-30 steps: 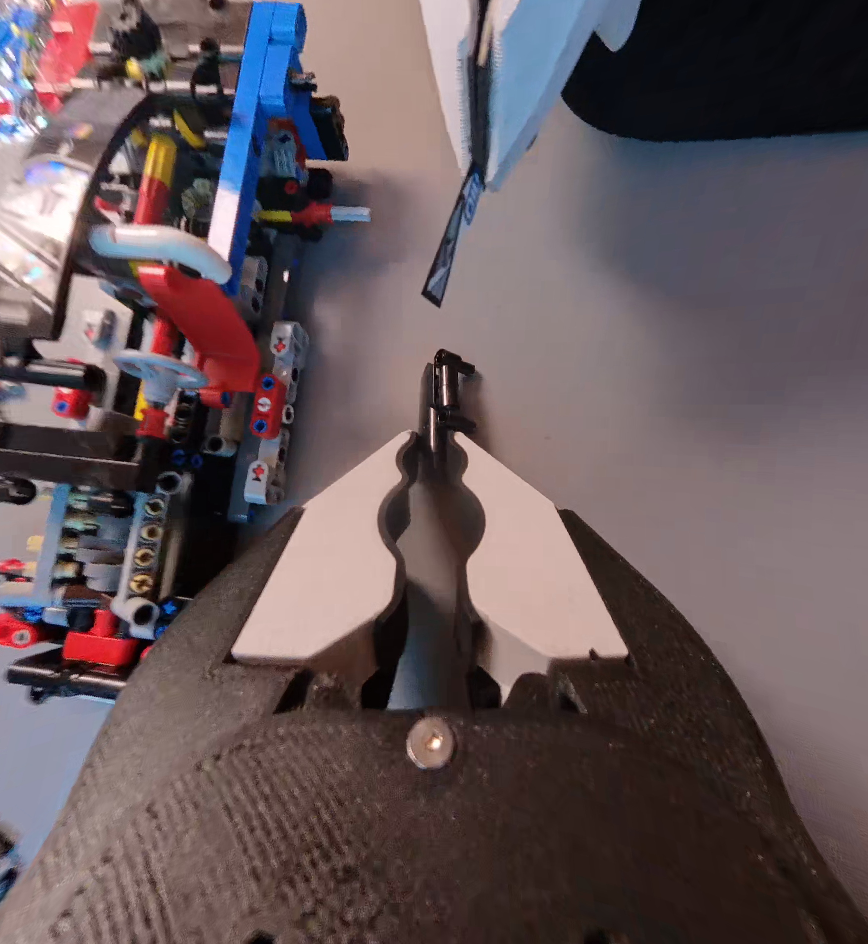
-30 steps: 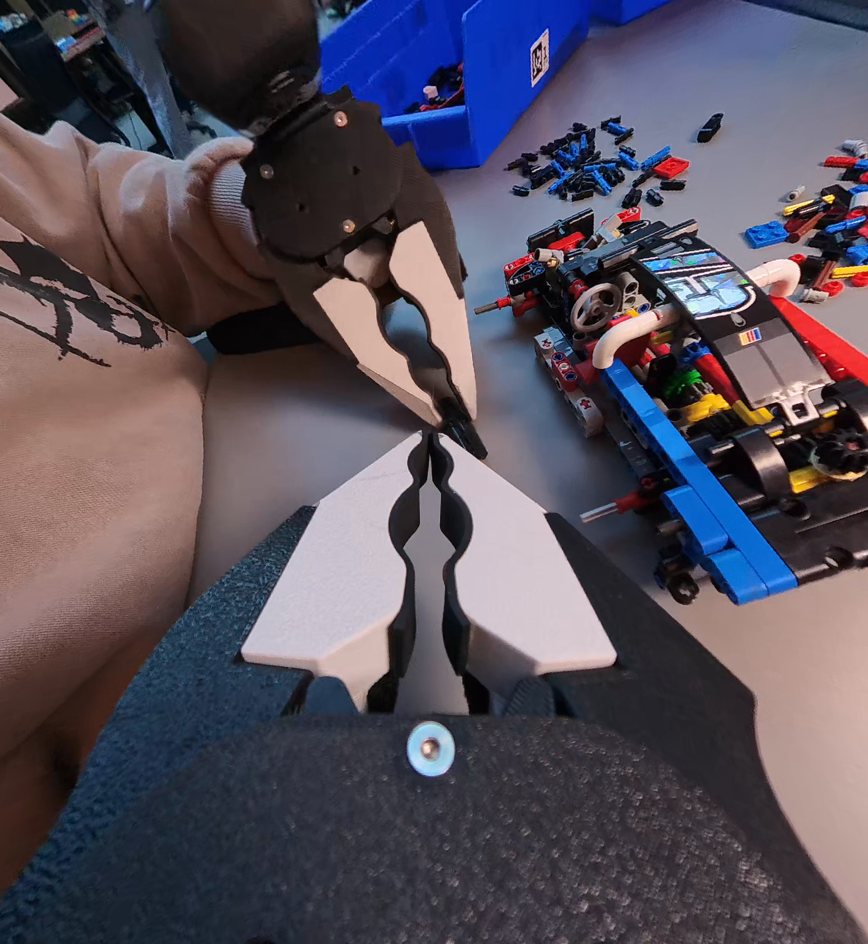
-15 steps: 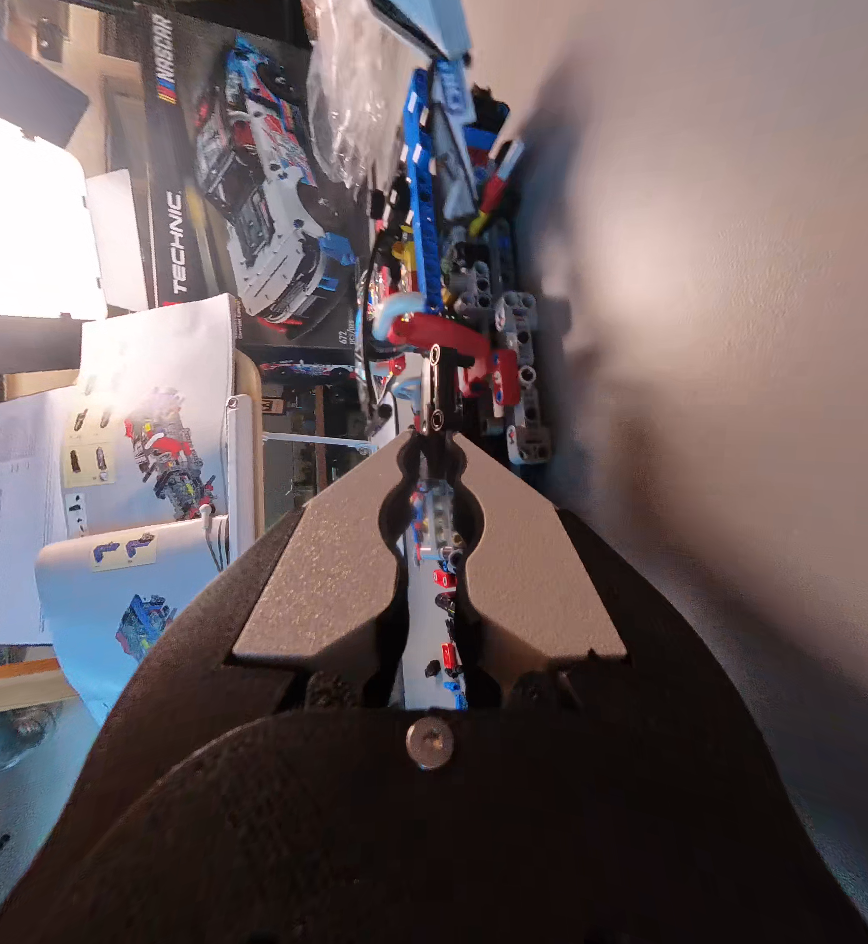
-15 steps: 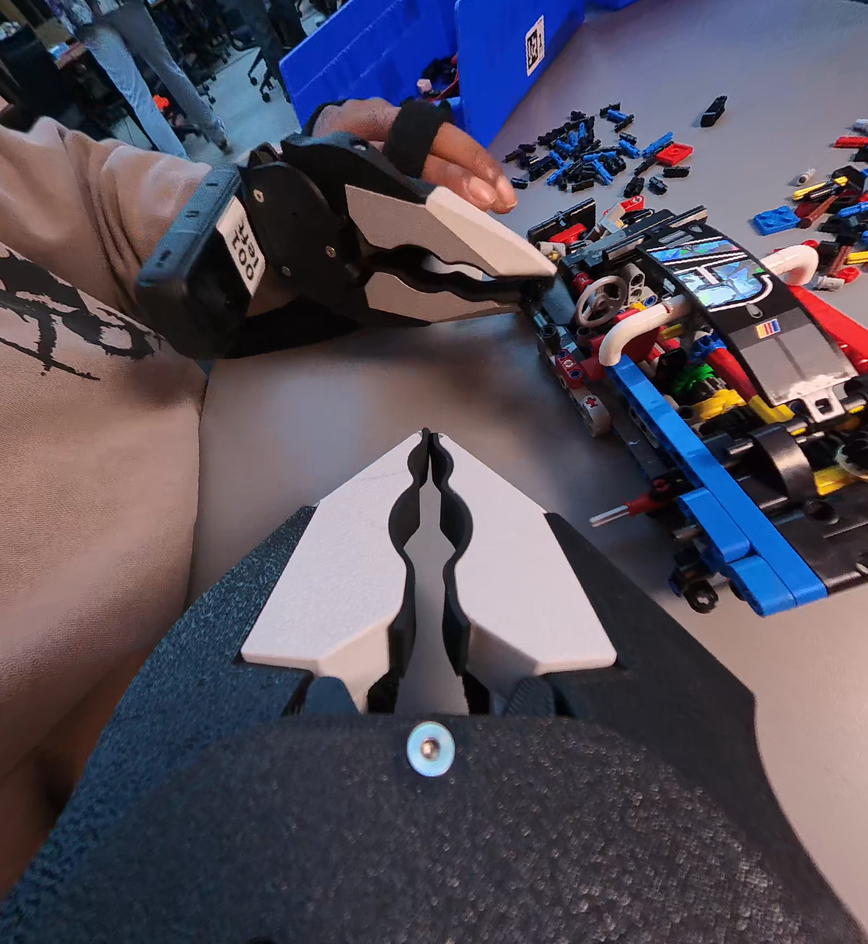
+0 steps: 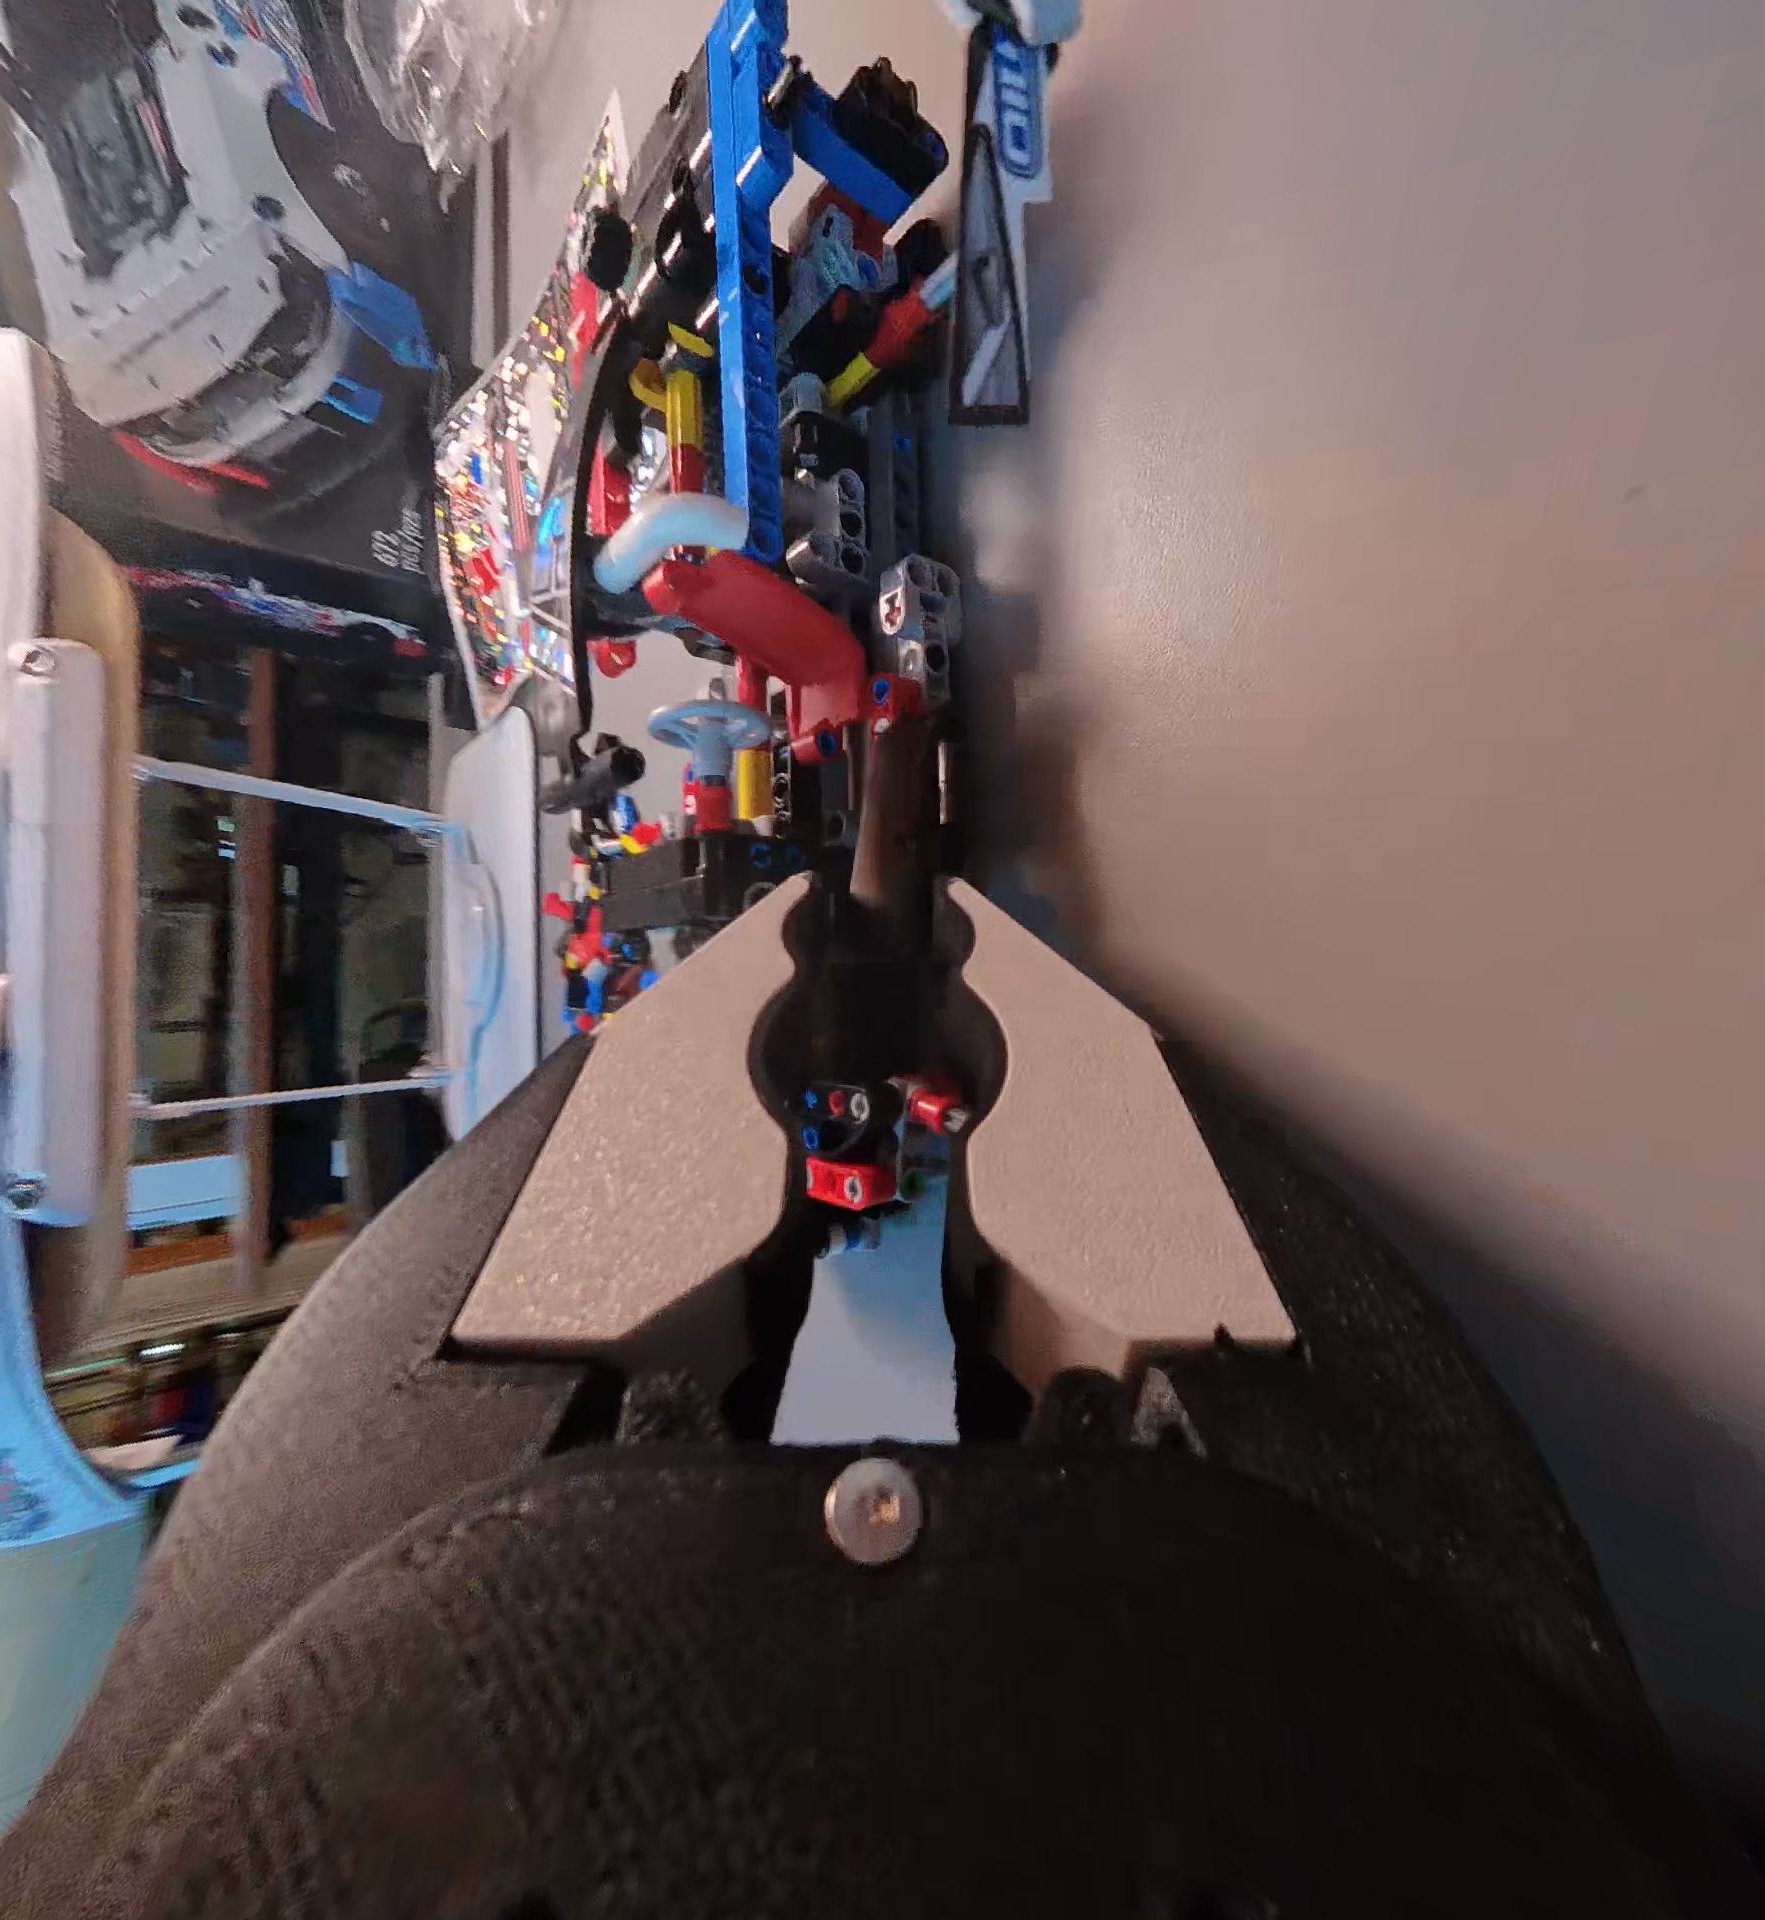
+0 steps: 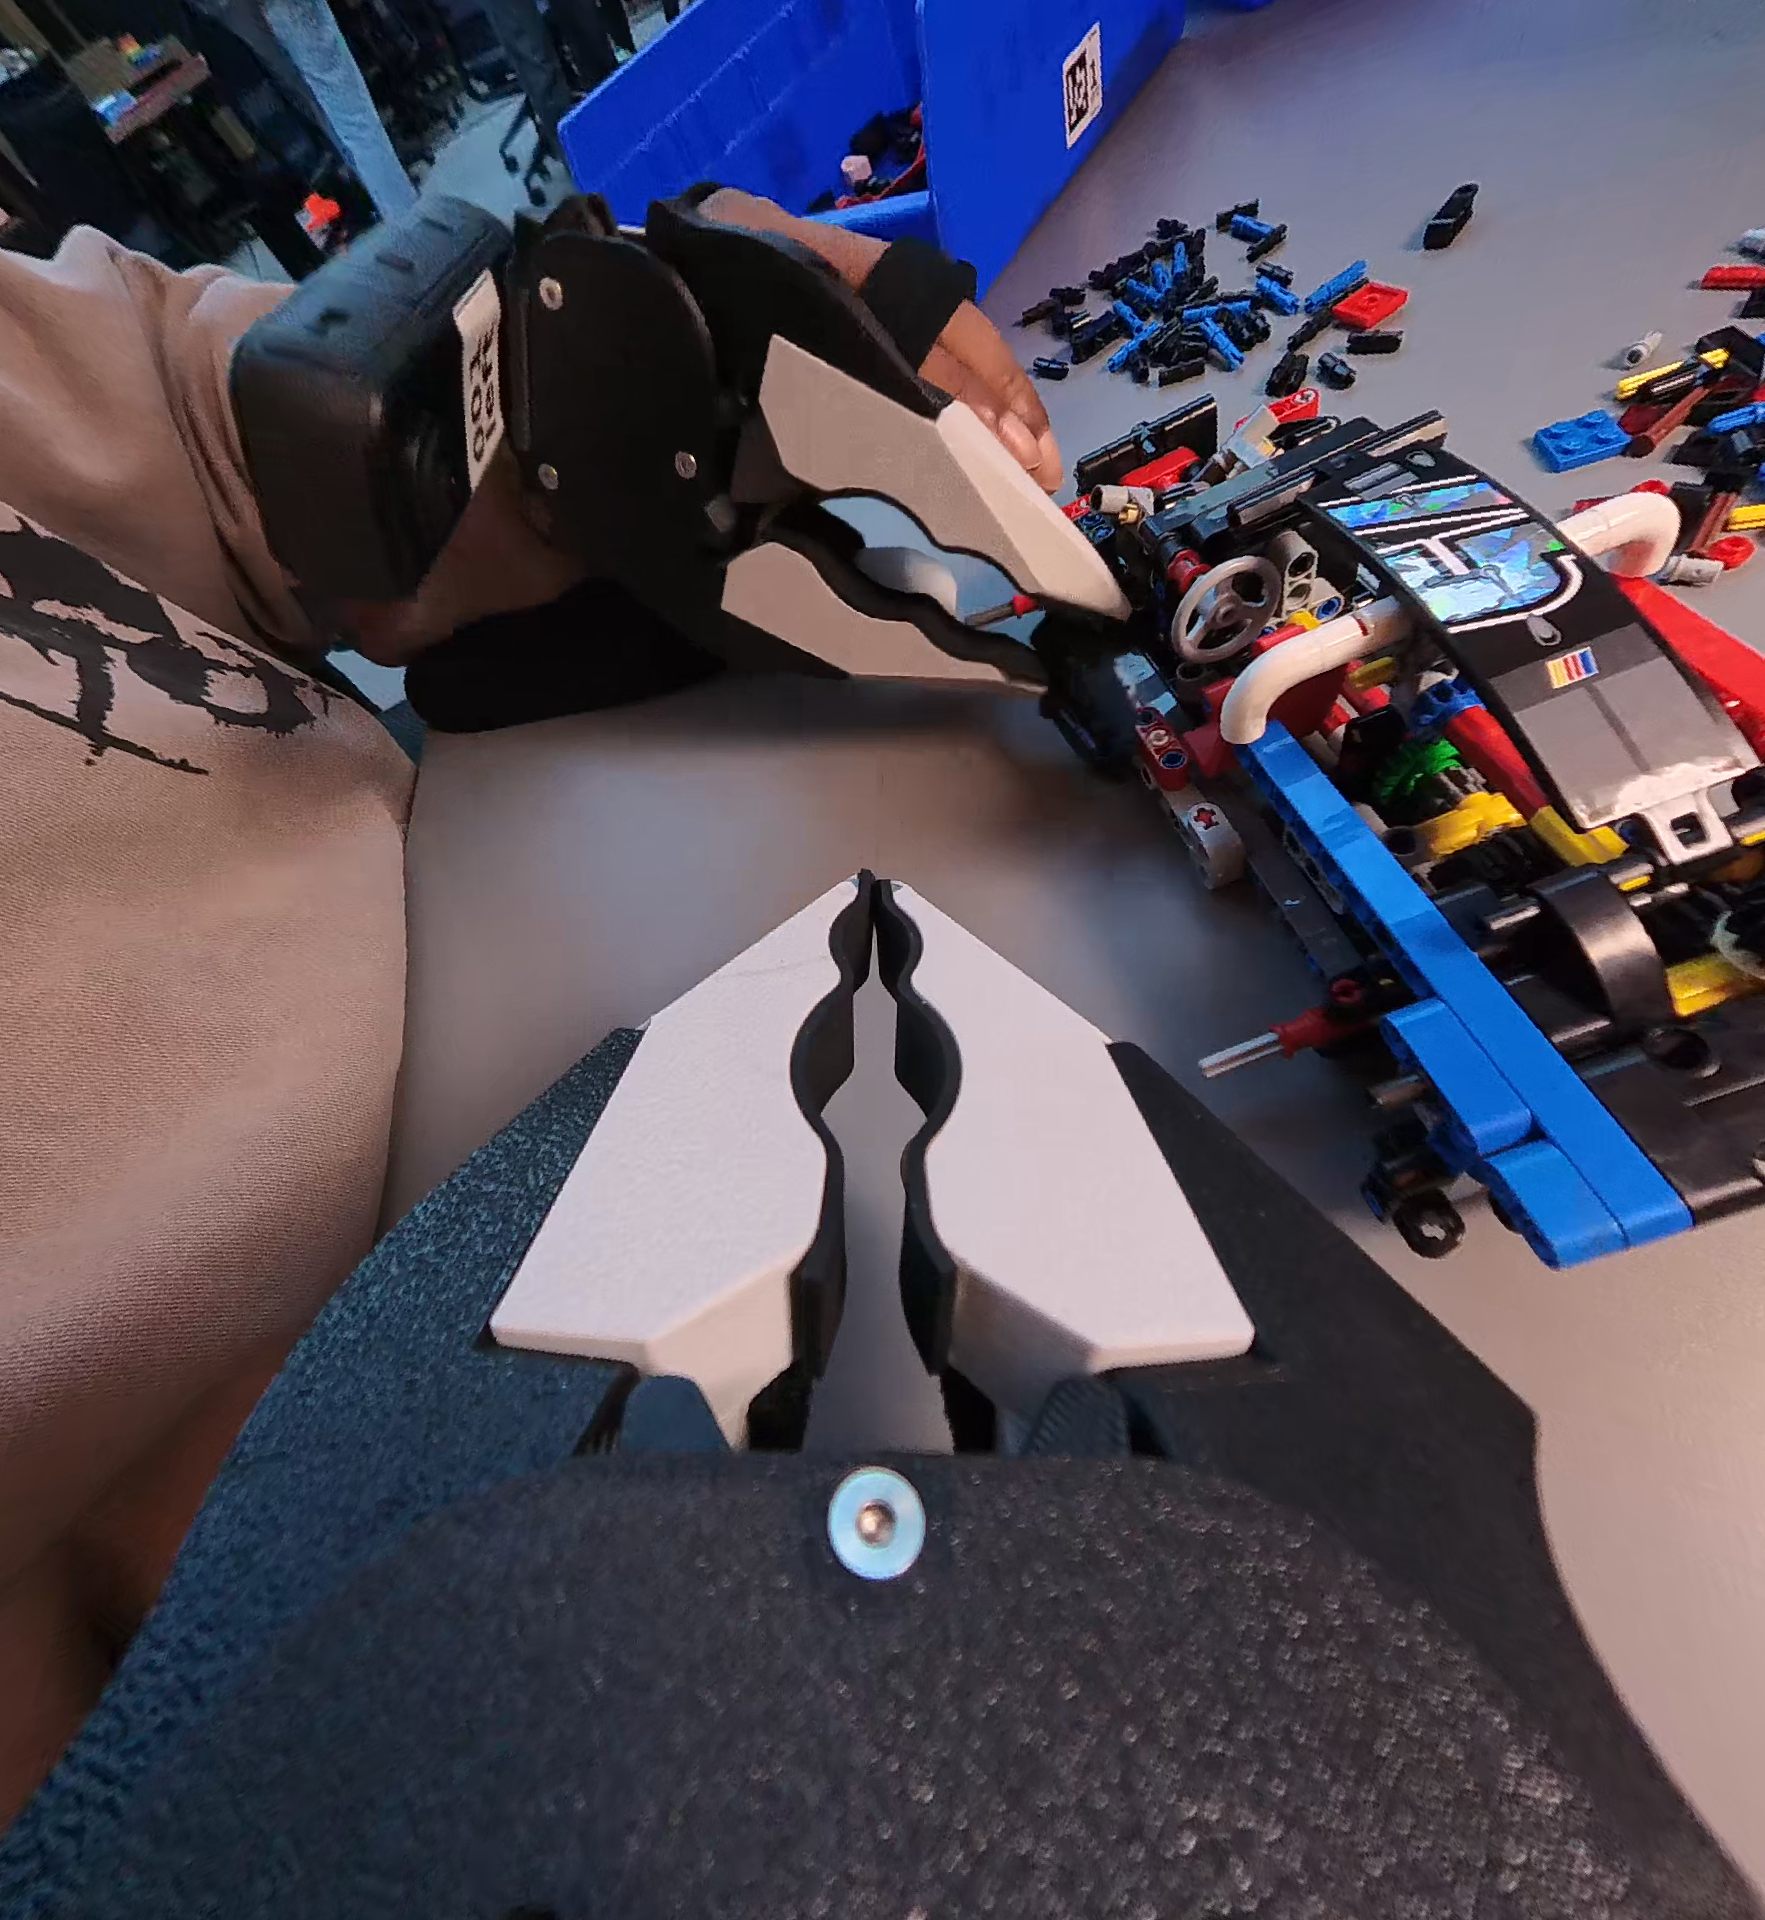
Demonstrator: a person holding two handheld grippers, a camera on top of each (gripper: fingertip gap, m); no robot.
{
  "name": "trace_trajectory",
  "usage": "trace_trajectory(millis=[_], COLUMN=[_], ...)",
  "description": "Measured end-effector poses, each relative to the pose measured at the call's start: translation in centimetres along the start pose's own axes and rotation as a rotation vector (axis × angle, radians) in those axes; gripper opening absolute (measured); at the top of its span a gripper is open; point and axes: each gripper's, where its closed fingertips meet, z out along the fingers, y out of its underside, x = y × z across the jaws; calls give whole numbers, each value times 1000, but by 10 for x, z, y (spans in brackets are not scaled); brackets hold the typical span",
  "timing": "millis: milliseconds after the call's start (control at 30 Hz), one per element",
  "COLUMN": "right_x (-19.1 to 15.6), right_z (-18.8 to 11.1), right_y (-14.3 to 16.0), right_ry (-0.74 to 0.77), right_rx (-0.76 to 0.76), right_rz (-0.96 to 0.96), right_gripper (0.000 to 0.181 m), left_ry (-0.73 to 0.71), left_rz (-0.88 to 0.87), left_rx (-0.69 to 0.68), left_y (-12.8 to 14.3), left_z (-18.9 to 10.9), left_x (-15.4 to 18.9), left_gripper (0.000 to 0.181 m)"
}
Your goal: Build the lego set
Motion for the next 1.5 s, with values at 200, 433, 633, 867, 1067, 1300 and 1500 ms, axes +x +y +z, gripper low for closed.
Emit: trace_trajectory(millis=[200, 433, 633, 867, 1067, 1300, 1500], right_x=[-1, 0, -1, -2, -8, -14, -15], right_z=[1, 0, 0, -2, -2, 3, 10], right_y=[0, -1, -1, -4, -10, -2, 8], right_ry=[-1, -8, -11, -22, -49, -93, -127], right_rx=[-2, 3, 6, 25, 43, -6, -47], right_rz=[-3, 5, 7, 27, 43, 162, 330], right_gripper=[0, 0, 0, 0, 0, 0, 0], left_ry=[136, 162, 200, 300, 607, 685, 702], left_rz=[-198, -121, -21, -164, -640, -783, -734], left_rx=[-10, 13, 45, 74, 192, 217, 224], left_y=[6, 5, 3, -4, -42, -53, -58], left_z=[2, 0, 3, -3, -32, -32, -32], left_x=[12, 15, 14, 15, 25, 44, 56], left_gripper=[21, 18, 17, 11, 10, 10, 11])
